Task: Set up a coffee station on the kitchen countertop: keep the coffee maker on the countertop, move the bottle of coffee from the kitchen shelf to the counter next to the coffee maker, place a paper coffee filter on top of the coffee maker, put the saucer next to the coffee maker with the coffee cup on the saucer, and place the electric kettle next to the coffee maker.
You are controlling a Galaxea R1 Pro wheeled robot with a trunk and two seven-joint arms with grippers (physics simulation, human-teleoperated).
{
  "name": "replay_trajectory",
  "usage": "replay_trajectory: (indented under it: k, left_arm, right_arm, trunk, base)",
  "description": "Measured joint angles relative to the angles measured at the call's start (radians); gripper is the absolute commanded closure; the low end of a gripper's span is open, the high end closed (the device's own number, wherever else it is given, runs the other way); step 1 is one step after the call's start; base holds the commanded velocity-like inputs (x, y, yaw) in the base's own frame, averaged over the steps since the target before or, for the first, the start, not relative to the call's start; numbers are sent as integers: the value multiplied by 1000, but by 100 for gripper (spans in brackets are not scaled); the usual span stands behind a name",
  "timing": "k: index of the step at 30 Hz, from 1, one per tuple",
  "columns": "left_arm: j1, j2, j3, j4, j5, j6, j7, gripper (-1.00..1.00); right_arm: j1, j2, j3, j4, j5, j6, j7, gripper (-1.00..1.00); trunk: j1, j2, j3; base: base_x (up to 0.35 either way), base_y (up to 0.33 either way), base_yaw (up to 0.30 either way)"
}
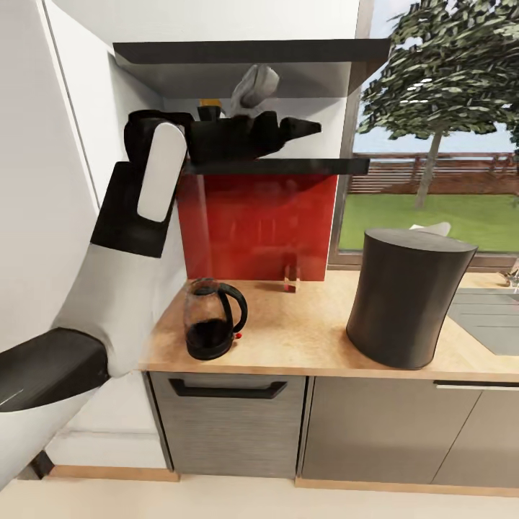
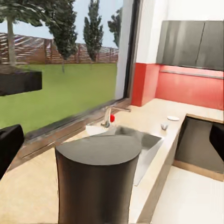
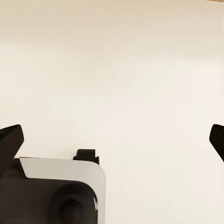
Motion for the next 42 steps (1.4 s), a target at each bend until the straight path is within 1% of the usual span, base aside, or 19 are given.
replay_trajectory:
  k: [1, 4, 5, 6, 7, 8, 9, 10, 11, 12, 16, 17, 18, 23, 26, 28, 38, 40, 42]
  left_arm:
    - [-39, 0, 3, 19, 2, 1, 59, -100]
    - [-84, 0, 5, 37, -7, 1, 148, -100]
    - [-107, 0, 5, 44, -27, 1, 203, -100]
    - [-126, 0, 3, 57, -63, 2, 253, -100]
    - [-139, 0, 1, 76, -113, 2, 291, -100]
    - [-144, 0, 0, 87, -141, 3, 305, -100]
    - [-151, 0, -2, 108, -205, 3, 324, -100]
    - [-157, 0, -12, 155, -387, 3, 338, -100]
    - [-159, 0, -13, 165, -432, 2, 338, -100]
    - [-160, 0, -13, 176, -511, 2, 339, -100]
    - [-162, 0, -6, 186, -635, -1, 356, -100]
    - [-162, 11, -4, 187, -653, -2, 357, -100]
    - [-162, 36, 0, 181, -675, -3, 358, -100]
    - [-163, 64, 22, 169, -682, -4, 359, -100]
    - [-163, 87, 27, 160, -683, -5, 359, -100]
    - [-163, 95, 29, 158, -683, -5, 359, -100]
    - [-163, 104, 42, 155, -681, -4, 359, -100]
    - [-163, 106, 55, 155, -682, -4, 359, -100]
    - [-163, 107, 99, 157, -683, -4, 359, -100]
  right_arm:
    - [0, 0, 0, 0, 0, 0, 0, -100]
    - [0, 0, 0, 0, 0, 0, 0, -100]
    - [0, -1, 1, 0, 0, 0, 0, -100]
    - [0, -1, 1, 0, 0, 0, 0, -100]
    - [0, -1, 1, 0, 0, 0, 0, -100]
    - [0, -1, 1, 0, 0, 0, 0, -100]
    - [0, -1, 1, 0, 0, 1, 0, -100]
    - [0, -1, 1, 0, 0, 0, 0, -100]
    - [0, -1, 1, 0, 0, 0, 0, -100]
    - [0, -1, 1, 0, 0, 0, 0, -100]
    - [0, -1, 1, 0, 0, 0, 0, -100]
    - [0, 0, 1, 0, 0, 0, 0, -100]
    - [0, 0, 1, 1, 0, 1, 0, -100]
    - [0, -1, 1, 1, 0, 0, 0, -100]
    - [0, -1, 1, 1, 0, 0, 0, -100]
    - [0, 0, 1, 1, 0, 0, 0, -100]
    - [0, -1, 0, 1, 0, 0, 0, -100]
    - [0, 0, 0, 1, 0, 0, 0, -100]
    - [0, 0, 0, 1, 0, 0, 0, -100]
  trunk:
    - [0, 0, 0]
    - [0, 0, 0]
    - [0, 0, 0]
    - [0, 0, 0]
    - [0, 0, 0]
    - [0, 0, 0]
    - [0, 0, 0]
    - [0, 0, 0]
    - [0, 0, 0]
    - [0, 0, 0]
    - [0, 0, 0]
    - [0, 0, 0]
    - [0, 0, 0]
    - [0, 0, 0]
    - [0, 0, 0]
    - [0, 0, 0]
    - [0, 0, 0]
    - [0, 0, 0]
    - [0, 0, 0]
  base:
    - [0, 0, 0]
    - [0, 0, 0]
    - [0, 0, 0]
    - [0, 0, 0]
    - [0, 0, 0]
    - [0, 0, 0]
    - [0, 0, 0]
    - [0, 0, 0]
    - [0, 0, 0]
    - [0, 0, 0]
    - [0, 0, 0]
    - [0, 0, 0]
    - [0, 0, 0]
    - [0, 0, 0]
    - [146, 0, 0]
    - [90, 0, 0]
    - [149, 0, 0]
    - [91, 0, 0]
    - [46, 0, 0]
